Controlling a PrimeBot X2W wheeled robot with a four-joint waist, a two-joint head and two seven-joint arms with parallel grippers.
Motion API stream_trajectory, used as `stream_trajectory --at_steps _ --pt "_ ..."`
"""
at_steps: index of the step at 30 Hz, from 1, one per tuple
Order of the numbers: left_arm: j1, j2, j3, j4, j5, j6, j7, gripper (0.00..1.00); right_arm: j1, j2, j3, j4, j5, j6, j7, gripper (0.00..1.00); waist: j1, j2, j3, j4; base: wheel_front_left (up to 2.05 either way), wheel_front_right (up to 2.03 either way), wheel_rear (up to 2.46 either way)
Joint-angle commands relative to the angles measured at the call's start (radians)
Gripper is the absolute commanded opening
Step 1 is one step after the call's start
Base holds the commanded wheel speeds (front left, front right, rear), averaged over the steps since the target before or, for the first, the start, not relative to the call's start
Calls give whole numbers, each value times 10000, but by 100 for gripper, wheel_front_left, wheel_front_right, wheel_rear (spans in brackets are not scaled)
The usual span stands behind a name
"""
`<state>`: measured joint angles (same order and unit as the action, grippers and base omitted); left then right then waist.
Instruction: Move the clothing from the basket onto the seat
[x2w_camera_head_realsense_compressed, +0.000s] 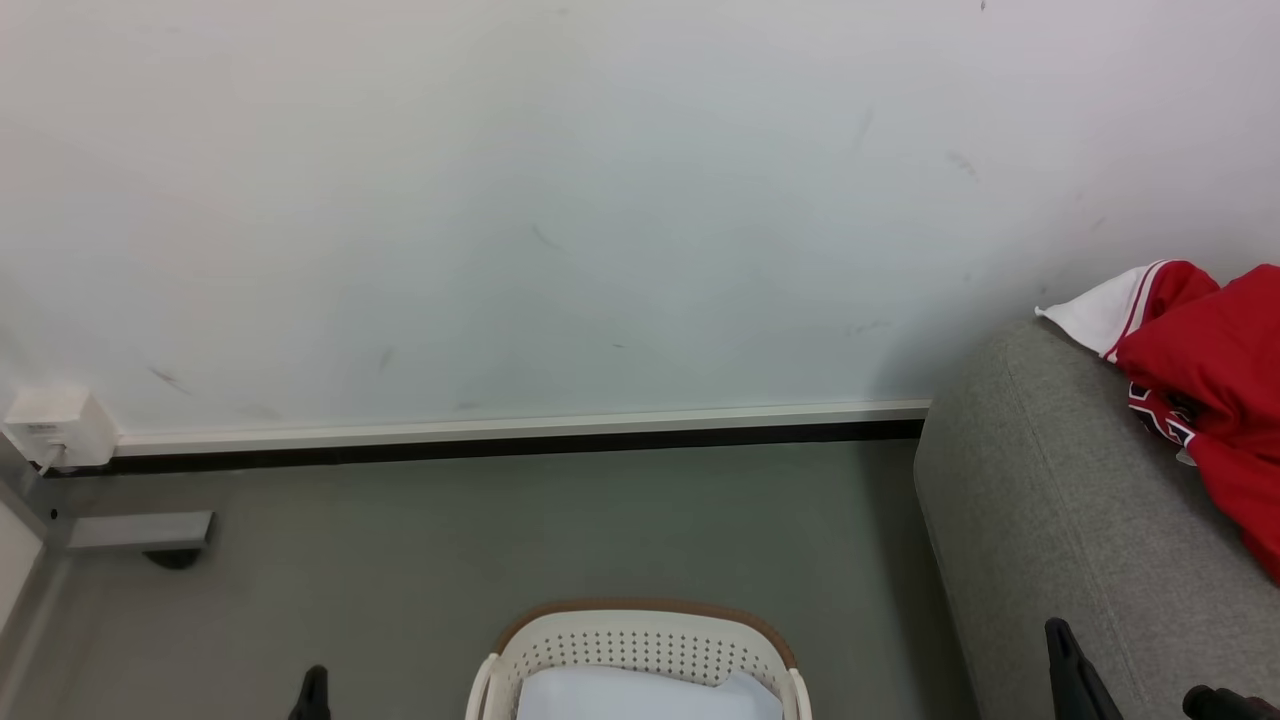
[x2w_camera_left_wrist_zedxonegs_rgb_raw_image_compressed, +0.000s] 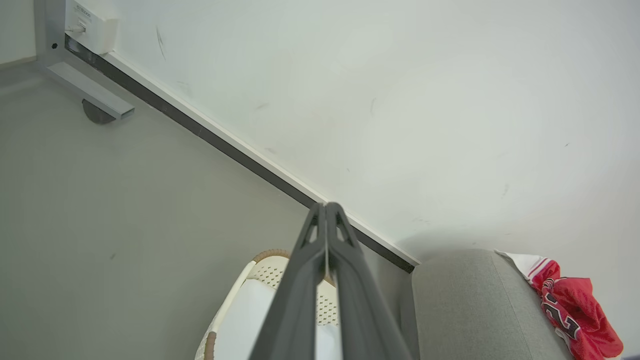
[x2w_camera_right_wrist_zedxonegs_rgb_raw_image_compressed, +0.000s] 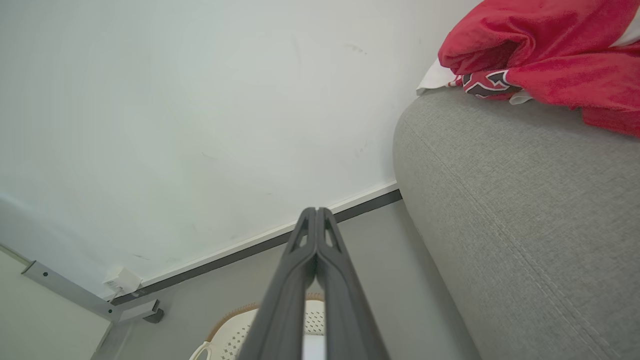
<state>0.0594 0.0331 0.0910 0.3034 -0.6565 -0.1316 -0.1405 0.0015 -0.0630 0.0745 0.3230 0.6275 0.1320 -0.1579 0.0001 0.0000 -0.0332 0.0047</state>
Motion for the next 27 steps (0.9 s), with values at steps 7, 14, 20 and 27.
stream_trajectory --at_steps 7,14,20,27 --pt "-396 109 70 -214 -1198 5 305 0 -346 -106 -185 -240 1280 -7 259 0 0 0 26 -4 0 0 0" --pt "-548 122 91 -258 -2123 5 550 0 -421 -128 -318 -307 2285 -8 480 0 0 0 52 -7 0 0 0" --pt "-671 132 109 -298 -2874 6 758 0 -508 -144 -424 -364 3078 -9 666 0 0 0 74 -10 0 0 0" --pt "-801 142 128 -340 -3681 7 979 0 -567 -158 -548 -420 3940 -10 872 0 0 0 100 -14 0 0 0"
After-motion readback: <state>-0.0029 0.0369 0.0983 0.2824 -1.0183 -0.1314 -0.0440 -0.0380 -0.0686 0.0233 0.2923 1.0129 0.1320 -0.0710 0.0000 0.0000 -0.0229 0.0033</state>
